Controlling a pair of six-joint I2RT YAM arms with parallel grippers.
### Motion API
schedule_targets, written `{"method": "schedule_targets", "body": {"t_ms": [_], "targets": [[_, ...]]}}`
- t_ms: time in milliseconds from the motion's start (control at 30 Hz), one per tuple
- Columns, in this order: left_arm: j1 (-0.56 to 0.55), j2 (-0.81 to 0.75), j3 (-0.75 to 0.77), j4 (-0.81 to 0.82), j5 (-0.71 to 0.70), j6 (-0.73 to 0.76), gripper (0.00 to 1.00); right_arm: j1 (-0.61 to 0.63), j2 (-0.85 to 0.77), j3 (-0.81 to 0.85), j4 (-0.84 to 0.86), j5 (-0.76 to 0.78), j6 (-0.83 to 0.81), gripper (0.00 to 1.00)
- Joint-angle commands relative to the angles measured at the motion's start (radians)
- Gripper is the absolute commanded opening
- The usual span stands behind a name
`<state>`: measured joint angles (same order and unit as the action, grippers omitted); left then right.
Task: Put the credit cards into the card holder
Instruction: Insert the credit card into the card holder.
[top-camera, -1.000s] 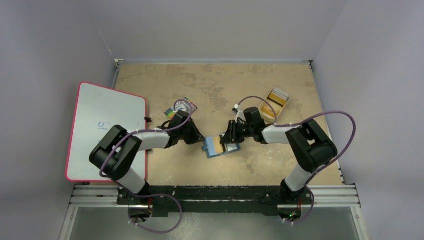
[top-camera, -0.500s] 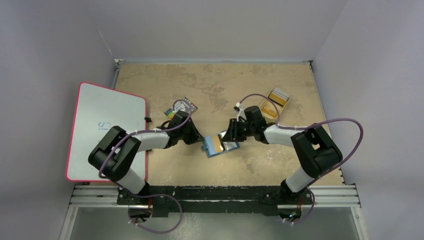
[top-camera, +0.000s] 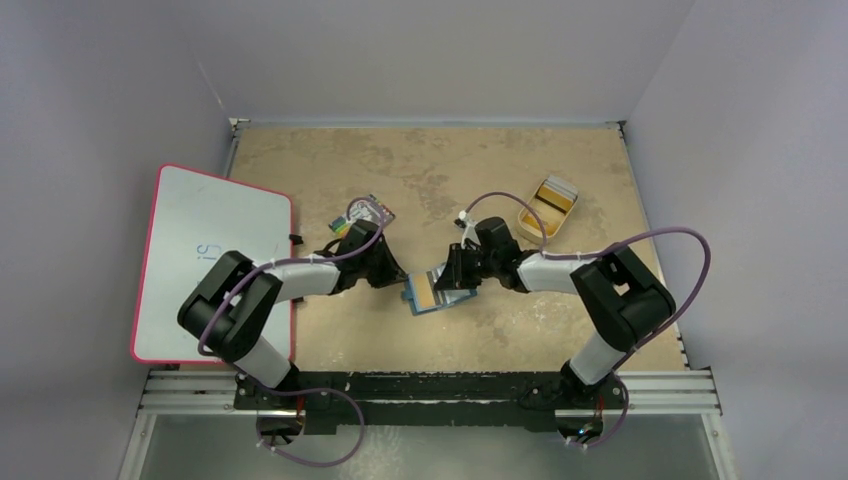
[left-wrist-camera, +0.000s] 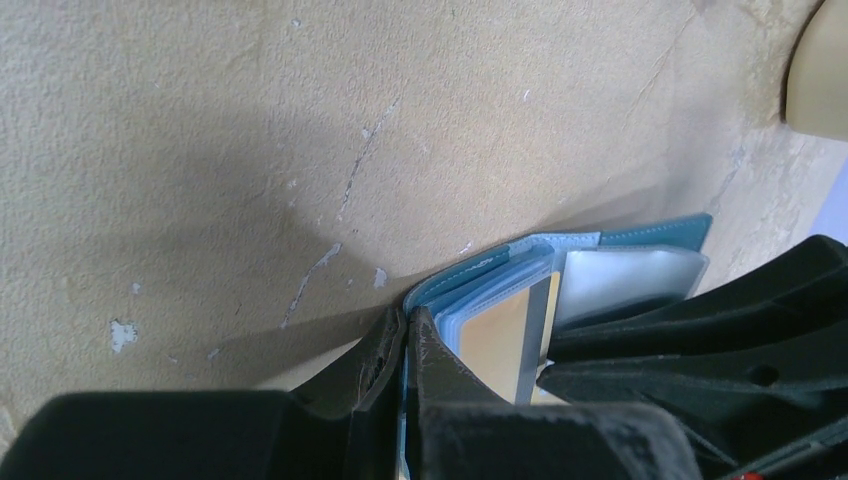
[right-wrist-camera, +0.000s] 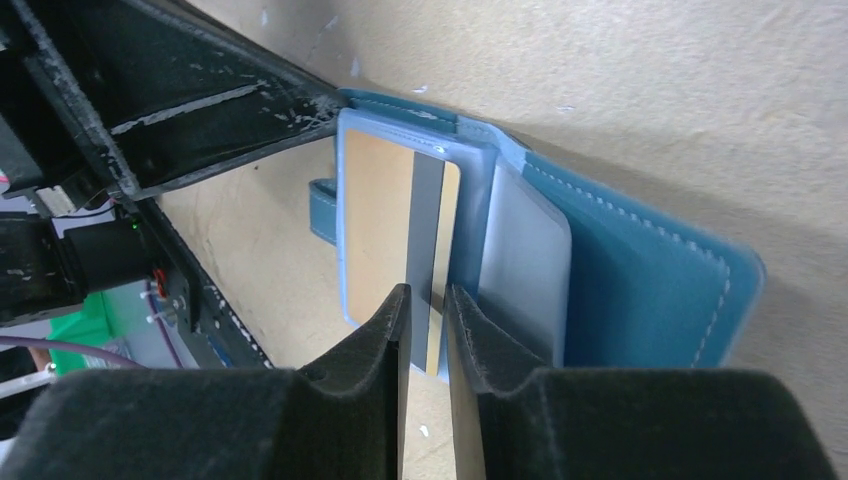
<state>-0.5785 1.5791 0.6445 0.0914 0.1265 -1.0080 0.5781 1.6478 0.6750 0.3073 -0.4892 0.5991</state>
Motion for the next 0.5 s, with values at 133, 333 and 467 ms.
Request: {"method": "schedule_targets", "body": {"t_ms": [133, 333, 467], "targets": [[0.003, 0.027, 0.069, -0.069, -0.048, 0.045, 0.00, 0.034, -0.012, -0.005, 0.094, -0.021, 0.072, 0.22], [0.004, 0.016, 0.148, -0.169, -0.090, 0.096, 0.02, 0.033, -0.052, 0.010, -0.014, -0.005, 0.037, 0.29], [0.005, -0.010, 0.195, -0.231, -0.115, 0.117, 0.10, 0.032, -0.119, 0.002, -0.031, 0.045, 0.014, 0.34]]}}
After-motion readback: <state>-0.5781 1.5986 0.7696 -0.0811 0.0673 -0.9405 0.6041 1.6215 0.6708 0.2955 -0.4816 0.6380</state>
